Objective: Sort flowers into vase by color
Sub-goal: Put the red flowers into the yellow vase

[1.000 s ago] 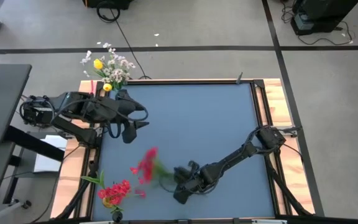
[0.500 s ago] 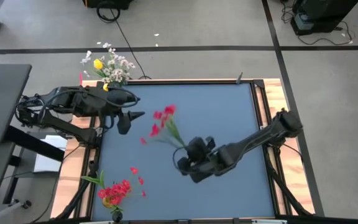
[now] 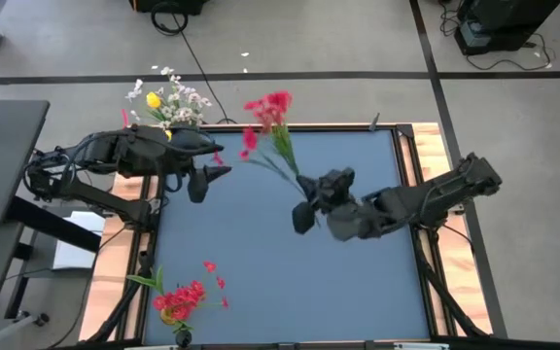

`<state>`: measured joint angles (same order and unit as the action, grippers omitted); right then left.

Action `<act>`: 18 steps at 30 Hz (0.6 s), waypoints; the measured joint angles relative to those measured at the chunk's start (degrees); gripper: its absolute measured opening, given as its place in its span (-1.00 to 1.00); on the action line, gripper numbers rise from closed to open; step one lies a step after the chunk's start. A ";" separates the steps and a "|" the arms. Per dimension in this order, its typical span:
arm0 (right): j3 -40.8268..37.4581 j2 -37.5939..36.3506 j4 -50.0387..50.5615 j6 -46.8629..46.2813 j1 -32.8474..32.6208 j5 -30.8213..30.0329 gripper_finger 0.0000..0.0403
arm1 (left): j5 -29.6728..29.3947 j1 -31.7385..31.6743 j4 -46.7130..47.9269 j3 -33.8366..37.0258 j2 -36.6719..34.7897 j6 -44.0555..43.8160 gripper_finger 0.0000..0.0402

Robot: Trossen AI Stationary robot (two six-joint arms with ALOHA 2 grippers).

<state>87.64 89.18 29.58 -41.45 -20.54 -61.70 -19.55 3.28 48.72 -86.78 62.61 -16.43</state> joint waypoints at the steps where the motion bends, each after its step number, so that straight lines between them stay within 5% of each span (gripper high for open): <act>1: 0.00 -0.65 -2.56 3.65 0.54 -0.05 -0.99 | 1.37 -0.36 -1.75 0.00 0.13 1.00 0.46; 10: 0.00 -3.24 -35.77 38.42 6.37 6.21 -0.99 | 8.70 -3.81 -14.10 0.00 3.88 5.20 0.46; 14: 0.00 -3.31 -51.64 50.61 8.77 15.98 -0.99 | 9.00 -5.10 -17.92 0.02 5.81 6.51 0.46; 18: 0.07 -3.36 -54.66 50.32 12.49 29.76 -0.99 | 13.12 -5.51 -26.97 0.02 7.97 10.38 0.46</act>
<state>87.70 85.82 -25.08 8.87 -8.05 -31.94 -6.43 -2.23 21.75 -86.76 70.58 -6.05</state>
